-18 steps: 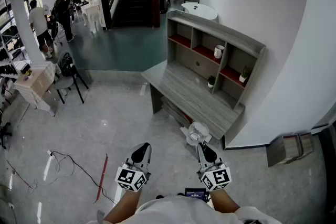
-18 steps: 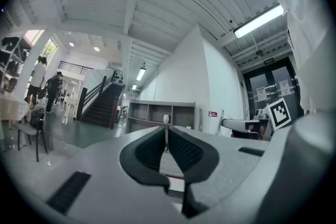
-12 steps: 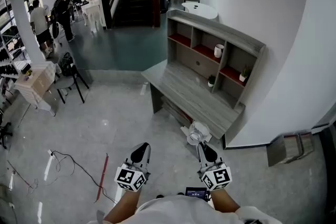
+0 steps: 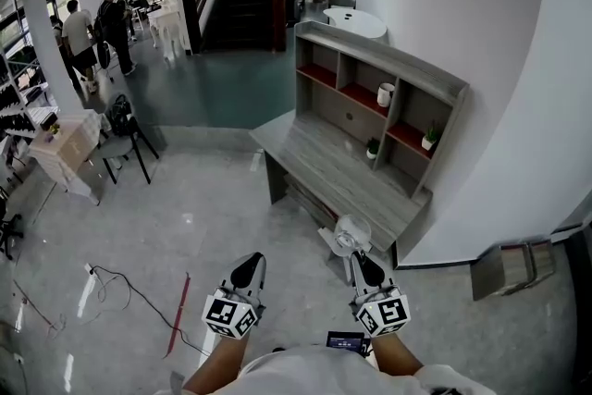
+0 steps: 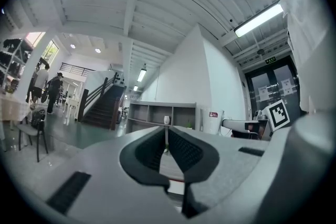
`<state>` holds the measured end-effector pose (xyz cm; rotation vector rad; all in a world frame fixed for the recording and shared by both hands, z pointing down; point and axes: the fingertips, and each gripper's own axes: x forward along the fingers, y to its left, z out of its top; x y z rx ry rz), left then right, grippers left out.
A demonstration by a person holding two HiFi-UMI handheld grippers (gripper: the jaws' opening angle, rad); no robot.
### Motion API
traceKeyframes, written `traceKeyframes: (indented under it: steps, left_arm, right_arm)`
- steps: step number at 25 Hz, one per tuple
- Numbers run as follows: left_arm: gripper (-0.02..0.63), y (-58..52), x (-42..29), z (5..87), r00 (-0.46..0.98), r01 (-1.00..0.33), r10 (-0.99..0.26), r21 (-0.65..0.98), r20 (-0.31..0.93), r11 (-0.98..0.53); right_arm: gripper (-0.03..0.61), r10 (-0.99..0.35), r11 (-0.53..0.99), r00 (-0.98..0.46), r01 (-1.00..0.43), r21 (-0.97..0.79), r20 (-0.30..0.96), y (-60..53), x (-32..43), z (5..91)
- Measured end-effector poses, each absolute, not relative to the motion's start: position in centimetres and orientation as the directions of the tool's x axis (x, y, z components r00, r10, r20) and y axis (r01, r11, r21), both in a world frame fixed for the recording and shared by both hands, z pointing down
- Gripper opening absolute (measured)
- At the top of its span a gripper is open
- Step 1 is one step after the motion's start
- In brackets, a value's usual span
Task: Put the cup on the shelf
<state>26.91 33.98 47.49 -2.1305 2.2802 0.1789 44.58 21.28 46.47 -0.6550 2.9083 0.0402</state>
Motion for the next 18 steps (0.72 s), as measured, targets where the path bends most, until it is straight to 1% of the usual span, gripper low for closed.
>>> traceKeyframes:
  steps: [9,14,18]
  left_arm:
    - [0.011,32.3,28.5,48.7,-0.093,-0.993,-0.993,0.076,-0.071,0.087]
    - [0.011,31.5,29.1,48.8,-0.123,-0.991,-0.988,0.073,-0.099,0.116]
    - [0.011,31.2,28.6,49.4,-0.14,-0.987,-0.987,0.087,-0.081,0.133]
  right_arm:
    - [0.048,-0.404,0.913,-0.9,-0.406,-0.02,-0.166,19.0,46.2,47.5]
    - [0.048,-0.401,0.915,-0.906,-0.402,-0.022,-0.138,17.4,46.5,48.8]
    - [0.048,-0.39,0.92,-0.911,-0.39,-0.032,-0.13,16.9,46.4,49.3]
